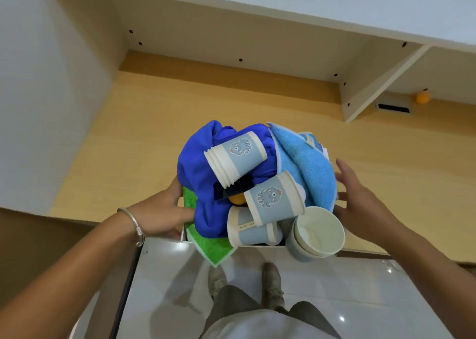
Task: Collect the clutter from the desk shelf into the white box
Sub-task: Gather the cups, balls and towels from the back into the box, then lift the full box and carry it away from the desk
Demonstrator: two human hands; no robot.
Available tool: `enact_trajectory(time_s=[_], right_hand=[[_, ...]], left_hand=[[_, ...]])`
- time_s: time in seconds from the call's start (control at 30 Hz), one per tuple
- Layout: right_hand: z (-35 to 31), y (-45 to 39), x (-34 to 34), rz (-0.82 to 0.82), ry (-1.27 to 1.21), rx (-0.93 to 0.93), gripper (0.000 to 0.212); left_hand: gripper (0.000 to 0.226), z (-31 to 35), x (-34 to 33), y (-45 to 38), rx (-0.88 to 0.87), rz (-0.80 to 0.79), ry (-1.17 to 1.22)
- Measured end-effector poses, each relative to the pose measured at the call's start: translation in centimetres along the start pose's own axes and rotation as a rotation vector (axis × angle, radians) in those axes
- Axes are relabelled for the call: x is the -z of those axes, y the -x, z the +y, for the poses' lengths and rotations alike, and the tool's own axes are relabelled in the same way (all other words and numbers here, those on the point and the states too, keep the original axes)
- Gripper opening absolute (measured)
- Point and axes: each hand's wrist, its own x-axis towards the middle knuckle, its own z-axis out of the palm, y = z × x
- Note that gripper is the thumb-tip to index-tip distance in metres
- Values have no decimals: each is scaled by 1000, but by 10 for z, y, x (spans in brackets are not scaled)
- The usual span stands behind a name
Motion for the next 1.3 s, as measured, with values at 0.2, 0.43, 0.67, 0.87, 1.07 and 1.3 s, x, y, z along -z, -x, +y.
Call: enact_trajectory(time_s=[0.2, 0.43, 0.67, 0.87, 1.07, 1.3], right_hand=[[-4, -9, 0, 8, -28, 13, 85], [4, -16, 1, 9, 7, 49, 89], [28, -25, 17, 67, 127, 45, 88], [74, -2, 49, 128, 111, -15, 85], [143, 39, 84, 212, 78, -58, 84], [232, 92, 133, 317, 42, -162, 85]], left_hand=[[99, 0, -10, 0, 29, 28, -50], [76, -6, -18, -7, 42, 134, -48], [65, 7, -41, -16, 45, 131, -16], [64, 42, -83, -29, 23, 23, -43], [68, 87, -149, -48, 4, -65, -88], [64, 132, -240, -76, -78, -166, -143]])
